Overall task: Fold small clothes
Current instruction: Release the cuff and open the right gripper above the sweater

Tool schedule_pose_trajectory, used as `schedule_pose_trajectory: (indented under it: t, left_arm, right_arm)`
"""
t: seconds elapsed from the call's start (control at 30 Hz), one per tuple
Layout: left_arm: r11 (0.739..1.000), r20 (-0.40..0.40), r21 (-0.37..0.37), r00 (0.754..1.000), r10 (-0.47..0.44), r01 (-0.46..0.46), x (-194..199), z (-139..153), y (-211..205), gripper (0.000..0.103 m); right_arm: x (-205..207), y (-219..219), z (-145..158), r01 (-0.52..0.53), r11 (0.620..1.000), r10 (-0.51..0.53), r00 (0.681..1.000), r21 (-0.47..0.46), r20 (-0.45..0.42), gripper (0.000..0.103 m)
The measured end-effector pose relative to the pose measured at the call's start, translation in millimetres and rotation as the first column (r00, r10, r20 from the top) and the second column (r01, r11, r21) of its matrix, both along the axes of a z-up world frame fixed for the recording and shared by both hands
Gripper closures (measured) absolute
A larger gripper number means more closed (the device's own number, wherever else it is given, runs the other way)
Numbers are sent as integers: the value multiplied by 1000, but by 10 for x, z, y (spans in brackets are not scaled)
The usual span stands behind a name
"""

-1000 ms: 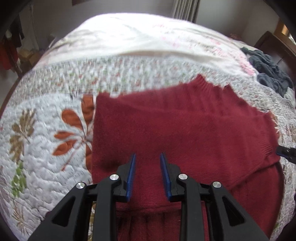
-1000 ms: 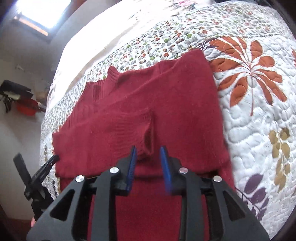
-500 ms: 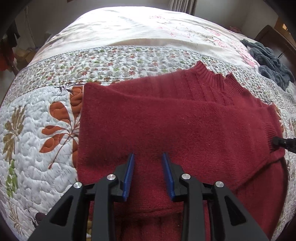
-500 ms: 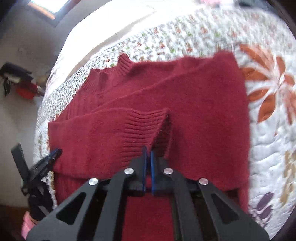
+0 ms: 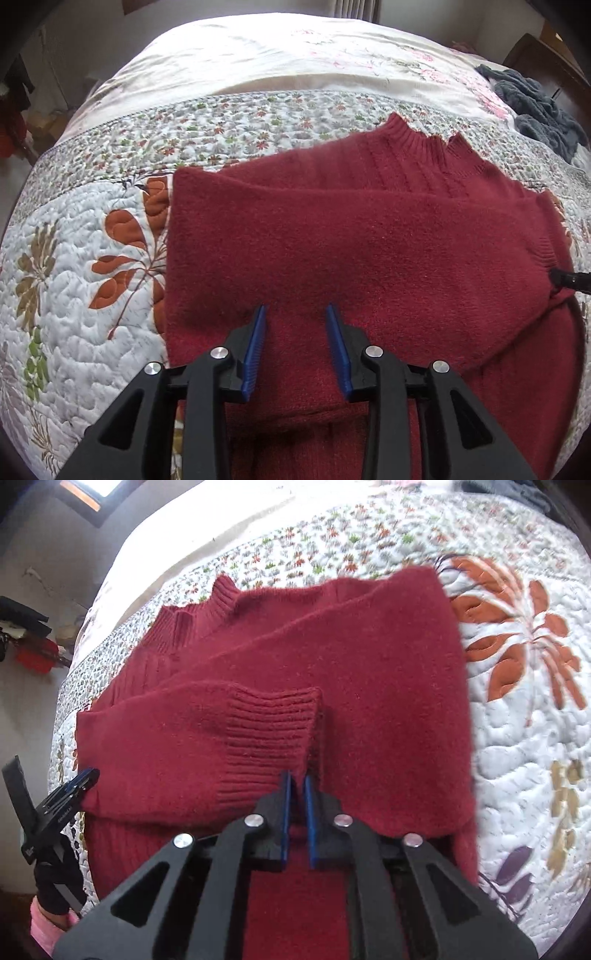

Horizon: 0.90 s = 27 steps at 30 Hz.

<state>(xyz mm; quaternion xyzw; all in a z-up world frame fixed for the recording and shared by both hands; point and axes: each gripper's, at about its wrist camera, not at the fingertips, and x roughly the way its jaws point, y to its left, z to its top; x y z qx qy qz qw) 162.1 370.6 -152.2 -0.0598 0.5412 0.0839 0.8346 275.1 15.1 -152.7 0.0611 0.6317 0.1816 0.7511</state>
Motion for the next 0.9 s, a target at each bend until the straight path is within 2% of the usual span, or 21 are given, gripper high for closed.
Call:
schedule_pose_trajectory:
  t: [0.1, 0.13, 0.23, 0.3, 0.43, 0.5, 0.57, 0.63, 0.7, 0.8, 0.9]
  left_arm:
    - [1000, 43, -12, 999, -21, 22, -118, 149, -77, 68]
    - [1000, 52, -15, 998, -25, 25, -145, 178, -107, 65]
    - [999, 64, -38, 998, -27, 30, -221, 204, -194, 62]
    - [999, 50, -35, 998, -34, 36, -222, 137, -244, 62]
    - [999, -6, -46, 1000, -12, 12, -180, -91, -205, 62]
    - [999, -14, -52, 1000, -11, 11, -176, -171, -188, 60]
    - [999, -9, -44, 1000, -10, 9, -196, -147, -215, 60]
    - [999, -10, -35, 1000, -3, 3, -220, -104, -232, 61]
    - [1000, -11, -29, 1000, 2, -2, -301, -31, -262, 61]
    - [1000, -6, -30, 1000, -3, 3, -474, 88, -319, 61]
    - [999, 1, -43, 1000, 10, -10, -770, 176, -389, 61]
  right_arm:
    - [-76, -56, 225, 4, 1000, -5, 998, 20, 57, 94]
    - [-116, -58, 328, -7, 999, 4, 997, 43, 81, 94]
    - [-180, -1, 437, -36, 997, 29, 994, 67, 102, 94]
    - [-201, 102, 396, -67, 996, 61, 994, 58, 90, 94]
    - [-174, 180, 110, -53, 999, 53, 998, -6, 34, 94]
    - [-171, 171, -60, -41, 997, 42, 999, -60, 14, 102]
    - [-180, 118, -155, -26, 999, 26, 1000, -30, -3, 102]
    - [-196, 76, -117, -14, 1000, 14, 1000, -14, -9, 102]
    - [-266, 58, -15, -18, 1000, 18, 1000, -25, 6, 94]
    - [-498, 16, 181, -42, 998, 44, 997, -48, 55, 94]
    - [-755, -58, 308, -53, 998, 54, 996, -31, 65, 94]
